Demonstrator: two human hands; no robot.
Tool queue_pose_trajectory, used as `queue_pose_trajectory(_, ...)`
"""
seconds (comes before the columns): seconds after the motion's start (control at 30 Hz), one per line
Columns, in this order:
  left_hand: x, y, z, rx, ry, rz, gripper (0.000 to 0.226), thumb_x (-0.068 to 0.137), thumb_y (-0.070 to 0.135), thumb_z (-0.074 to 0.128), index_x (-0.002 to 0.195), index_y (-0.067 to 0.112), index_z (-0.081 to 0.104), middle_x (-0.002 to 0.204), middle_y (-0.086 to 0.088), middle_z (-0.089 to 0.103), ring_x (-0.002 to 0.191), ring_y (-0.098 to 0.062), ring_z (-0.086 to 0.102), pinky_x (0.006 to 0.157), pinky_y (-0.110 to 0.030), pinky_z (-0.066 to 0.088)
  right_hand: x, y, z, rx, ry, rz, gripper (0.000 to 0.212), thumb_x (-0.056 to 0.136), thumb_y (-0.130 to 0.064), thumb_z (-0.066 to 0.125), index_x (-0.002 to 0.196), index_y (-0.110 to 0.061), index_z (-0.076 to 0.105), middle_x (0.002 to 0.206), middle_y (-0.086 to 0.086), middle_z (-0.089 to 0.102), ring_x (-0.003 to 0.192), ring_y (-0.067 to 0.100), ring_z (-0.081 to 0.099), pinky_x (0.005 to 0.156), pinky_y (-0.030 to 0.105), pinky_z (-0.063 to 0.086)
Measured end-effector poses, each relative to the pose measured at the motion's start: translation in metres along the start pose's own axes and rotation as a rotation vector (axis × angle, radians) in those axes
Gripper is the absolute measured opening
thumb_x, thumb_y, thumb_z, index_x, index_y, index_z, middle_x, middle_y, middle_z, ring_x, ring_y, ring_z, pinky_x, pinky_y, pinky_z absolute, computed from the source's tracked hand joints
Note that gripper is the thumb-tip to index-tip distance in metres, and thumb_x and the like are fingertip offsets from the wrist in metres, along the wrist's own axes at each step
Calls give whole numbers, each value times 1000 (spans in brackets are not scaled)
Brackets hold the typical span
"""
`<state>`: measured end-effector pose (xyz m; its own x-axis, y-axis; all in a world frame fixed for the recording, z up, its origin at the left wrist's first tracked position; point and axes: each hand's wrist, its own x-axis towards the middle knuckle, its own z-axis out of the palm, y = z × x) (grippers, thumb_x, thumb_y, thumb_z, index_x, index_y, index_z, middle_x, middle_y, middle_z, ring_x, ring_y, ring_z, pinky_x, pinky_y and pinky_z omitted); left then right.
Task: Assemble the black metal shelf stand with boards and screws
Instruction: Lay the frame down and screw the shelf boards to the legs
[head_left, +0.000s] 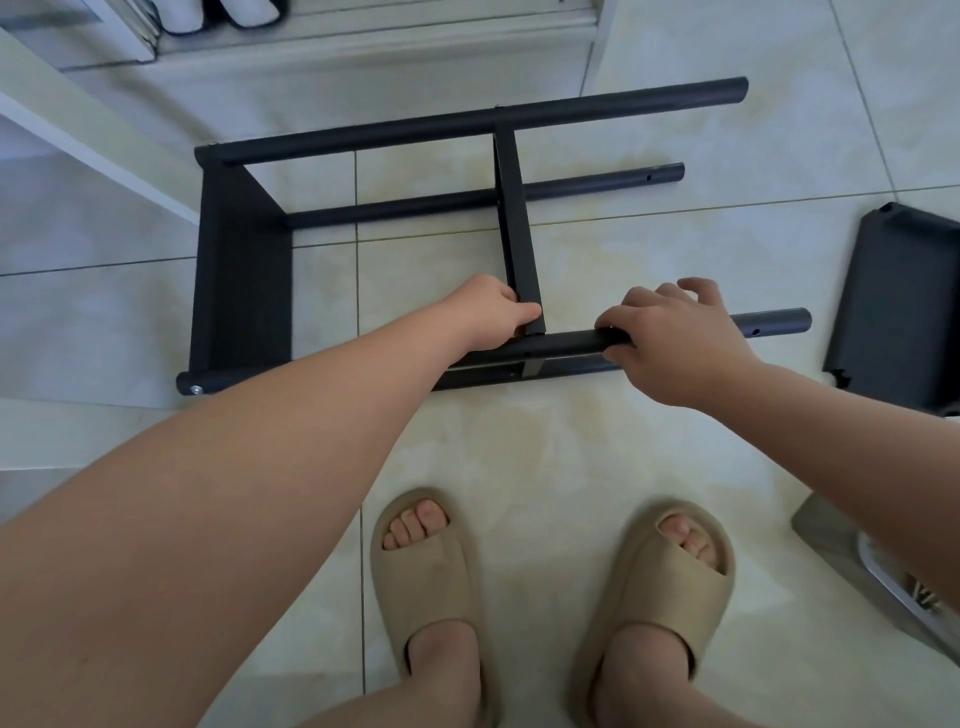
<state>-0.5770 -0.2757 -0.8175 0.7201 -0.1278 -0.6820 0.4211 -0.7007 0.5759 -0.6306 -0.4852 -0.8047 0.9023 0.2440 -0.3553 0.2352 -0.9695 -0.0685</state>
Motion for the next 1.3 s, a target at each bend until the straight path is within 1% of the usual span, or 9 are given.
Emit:
queue_pose_trajectory(0.13,1,-1,1,-5,14,-4,38,96,37,62,101,0,72,109,-17,71,86,-24,57,89,-36,49,3,0,6,21,16,1,28,102,-33,49,127,-33,61,117,-6,57,112,25,50,114,44,18)
queue_pose_trajectory(0.3,-6,1,6,44,55,-9,33,98,38,58,82,10,66,74,-5,57,72,-22,51,64,-29,39,-1,1,10,-27,28,-25,30,104,-35,46,130,-31,59,120,-5,56,112,26,50,115,46,18)
queue_pose_trajectory(0.37,-12,3,7,99,83,-4,33,98,41,55,101,12,68,91,-4,62,87,-26,58,77,-30,45,-4,2,7,-63,4,-47,34,105,-38,44,136,-30,55,128,-4,54,119,26,49,117,49,15)
queue_pose_trajectory(0.43,-23,9,5,211,144,-12,42,98,48,50,126,17,57,114,-1,60,110,-28,56,96,-36,42,-11,4,1,-76,-34,-66,45,104,-44,44,147,-30,43,143,-4,47,134,25,41,120,50,10)
queue_pose_trajectory(0.6,-60,43,6,523,255,125,49,99,53,44,139,26,45,137,-1,53,128,-30,42,92,-43,32,-54,26,-23,-95,-6,-63,57,104,-47,43,155,-29,27,157,-6,35,147,21,25,121,50,7)
queue_pose_trajectory(0.7,-83,71,24,676,185,251,54,99,55,41,145,25,41,148,-3,47,135,-30,39,102,-46,34,-94,49,-35,-112,4,-10,60,104,-49,39,157,-29,20,163,-4,26,152,22,17,122,50,7)
queue_pose_trajectory(1.03,-133,156,153,961,-54,639,58,99,55,41,149,27,36,154,0,40,141,-27,33,109,-46,32,-250,166,-3,-54,-114,365,64,104,-50,33,160,-34,7,168,-7,11,155,19,8,123,48,6)
queue_pose_trajectory(1.17,-131,164,211,1005,-266,641,61,101,52,41,154,25,27,157,-3,36,141,-30,36,110,-48,35,-287,202,39,5,-176,488,58,104,-48,35,157,-37,16,163,-9,25,149,20,25,118,43,19)
queue_pose_trajectory(1.3,-109,161,258,885,-422,510,67,102,48,45,156,19,20,154,-9,40,138,-30,43,109,-46,39,-292,222,88,149,-274,576,42,104,-41,38,145,-30,42,145,-2,50,133,27,48,104,40,40)
